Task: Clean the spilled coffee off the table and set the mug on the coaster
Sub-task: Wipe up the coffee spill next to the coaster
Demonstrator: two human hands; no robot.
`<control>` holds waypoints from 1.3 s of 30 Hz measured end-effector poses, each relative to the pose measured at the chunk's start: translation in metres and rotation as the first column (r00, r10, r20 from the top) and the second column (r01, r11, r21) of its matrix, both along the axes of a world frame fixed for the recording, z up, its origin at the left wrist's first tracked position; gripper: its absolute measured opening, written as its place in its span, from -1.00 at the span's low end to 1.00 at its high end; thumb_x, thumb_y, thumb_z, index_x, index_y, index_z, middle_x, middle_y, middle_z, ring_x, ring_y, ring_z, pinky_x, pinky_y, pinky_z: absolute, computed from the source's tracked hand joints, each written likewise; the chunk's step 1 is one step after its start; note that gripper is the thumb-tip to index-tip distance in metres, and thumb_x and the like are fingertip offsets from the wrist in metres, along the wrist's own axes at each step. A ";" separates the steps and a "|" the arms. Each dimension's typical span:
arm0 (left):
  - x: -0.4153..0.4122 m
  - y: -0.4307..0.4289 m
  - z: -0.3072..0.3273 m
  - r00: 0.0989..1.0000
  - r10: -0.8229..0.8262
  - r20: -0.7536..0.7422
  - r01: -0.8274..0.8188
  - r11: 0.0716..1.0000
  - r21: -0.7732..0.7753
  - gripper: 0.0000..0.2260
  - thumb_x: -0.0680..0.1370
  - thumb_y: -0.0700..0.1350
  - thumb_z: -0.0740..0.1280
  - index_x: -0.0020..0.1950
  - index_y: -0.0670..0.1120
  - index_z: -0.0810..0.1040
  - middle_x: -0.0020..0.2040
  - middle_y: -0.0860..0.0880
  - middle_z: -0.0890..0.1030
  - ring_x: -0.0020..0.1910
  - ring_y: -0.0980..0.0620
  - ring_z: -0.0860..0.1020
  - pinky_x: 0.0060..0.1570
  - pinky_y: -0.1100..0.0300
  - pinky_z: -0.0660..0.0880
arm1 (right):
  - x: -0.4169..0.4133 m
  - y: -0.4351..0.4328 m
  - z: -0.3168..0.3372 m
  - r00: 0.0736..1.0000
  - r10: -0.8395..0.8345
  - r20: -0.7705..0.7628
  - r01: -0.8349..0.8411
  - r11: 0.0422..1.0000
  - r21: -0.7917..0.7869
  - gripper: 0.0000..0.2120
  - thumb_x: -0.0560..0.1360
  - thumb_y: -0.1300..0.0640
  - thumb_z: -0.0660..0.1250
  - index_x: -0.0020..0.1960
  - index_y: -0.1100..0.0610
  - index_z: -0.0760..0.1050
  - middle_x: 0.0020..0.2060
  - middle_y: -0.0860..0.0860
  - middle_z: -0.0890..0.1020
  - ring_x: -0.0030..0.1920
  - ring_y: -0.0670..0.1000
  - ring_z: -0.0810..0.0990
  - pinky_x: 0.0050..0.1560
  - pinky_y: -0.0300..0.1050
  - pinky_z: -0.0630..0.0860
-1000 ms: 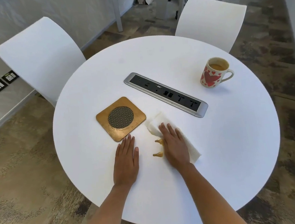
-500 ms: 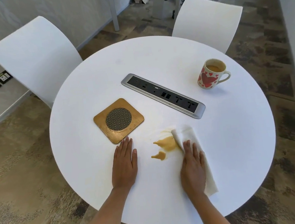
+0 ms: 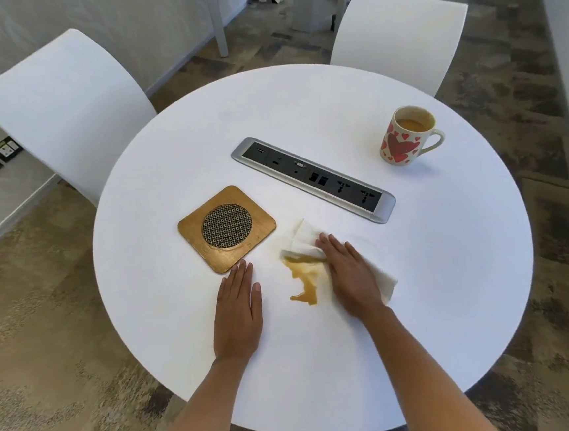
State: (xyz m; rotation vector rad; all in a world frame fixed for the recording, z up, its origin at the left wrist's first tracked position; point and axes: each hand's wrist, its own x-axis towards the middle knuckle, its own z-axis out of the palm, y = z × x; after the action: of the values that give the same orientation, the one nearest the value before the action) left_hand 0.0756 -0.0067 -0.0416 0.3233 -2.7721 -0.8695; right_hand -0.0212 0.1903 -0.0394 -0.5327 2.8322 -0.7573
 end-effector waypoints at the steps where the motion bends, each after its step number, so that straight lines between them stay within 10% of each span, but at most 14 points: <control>1: 0.000 0.000 0.000 1.000 -0.002 -0.001 0.002 1.000 0.006 -0.61 0.64 -0.11 0.04 0.45 -0.17 0.29 0.47 -0.06 0.29 0.47 0.08 0.18 0.47 0.10 0.08 | -0.001 0.004 0.000 1.000 -0.023 0.000 0.023 1.000 -0.014 -0.48 0.60 0.34 -0.07 0.52 0.03 0.11 0.51 -0.11 0.17 0.51 -0.18 0.05 0.47 -0.35 -0.20; 14: 0.001 -0.001 0.001 1.000 -0.009 -0.005 0.009 0.999 0.033 -0.56 0.60 -0.04 0.00 0.45 -0.16 0.29 0.47 -0.06 0.29 0.46 0.11 0.17 0.47 0.12 0.05 | 0.069 0.024 0.008 0.990 -0.069 0.123 0.100 0.958 -0.268 -0.50 0.62 0.31 -0.01 0.43 -0.14 0.23 0.40 -0.33 0.23 0.41 -0.36 0.12 0.38 -0.55 -0.08; 18: -0.001 0.000 0.006 0.999 0.044 -0.019 -0.040 0.982 0.185 -0.63 0.64 -0.14 0.08 0.45 -0.14 0.29 0.46 -0.03 0.32 0.46 0.12 0.18 0.48 0.11 0.06 | 0.066 0.018 0.043 0.784 -0.296 0.546 0.614 0.501 -0.610 -0.72 0.64 0.12 0.10 0.07 -0.18 0.52 0.06 -0.32 0.57 0.06 -0.36 0.53 -0.04 -0.58 0.39; 23: -0.008 0.030 0.041 0.990 0.134 0.041 -0.132 0.793 0.595 -0.74 0.61 -0.10 0.19 0.26 -0.03 0.52 0.26 0.07 0.54 0.25 0.15 0.46 0.24 0.30 0.37 | 0.051 0.022 0.066 0.515 0.134 0.847 0.853 -0.174 -0.492 -0.77 0.60 0.10 0.14 0.04 0.16 0.53 -0.19 0.08 0.67 -0.21 0.05 0.67 -0.22 -0.15 0.62; 27: -0.016 0.060 0.076 0.910 -0.139 0.390 -0.318 0.368 0.874 -0.84 0.54 0.02 0.29 -0.02 -0.02 0.60 -0.02 -0.06 0.67 -0.12 0.04 0.62 -0.13 0.17 0.57 | 0.046 0.018 0.080 0.453 0.205 0.868 0.888 -0.192 -0.418 -0.77 0.37 0.05 0.30 -0.05 0.16 0.55 -0.17 0.07 0.59 -0.21 0.05 0.60 -0.31 -0.18 0.60; 31: -0.014 0.069 0.085 0.771 -0.454 0.448 -0.376 0.243 0.894 -0.65 0.46 0.03 0.40 0.14 -0.14 0.58 -0.01 -0.07 0.66 -0.10 -0.02 0.65 0.04 0.06 0.59 | 0.040 0.017 0.076 0.572 0.156 0.805 0.813 -0.236 -0.532 -0.47 0.63 0.03 0.05 -0.30 0.08 0.69 -0.40 0.01 0.68 -0.39 -0.02 0.67 -0.38 -0.19 0.61; 39: -0.023 0.062 0.093 0.841 -0.211 0.498 -0.520 -0.063 0.852 -0.90 0.44 -0.31 0.39 -0.06 -0.24 0.56 -0.12 -0.16 0.64 -0.17 -0.04 0.62 -0.27 0.18 0.63 | 0.038 0.032 0.080 0.793 -0.027 0.608 0.603 -0.101 -0.791 -0.64 0.59 0.36 0.09 0.19 0.00 0.49 0.03 0.00 0.61 0.04 0.01 0.58 0.04 -0.14 0.58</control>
State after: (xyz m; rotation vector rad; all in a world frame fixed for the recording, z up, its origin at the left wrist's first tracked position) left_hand 0.0529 0.0555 0.0514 1.2361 -1.4662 -3.0135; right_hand 0.0171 0.2224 0.0401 0.3506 1.3763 -2.6677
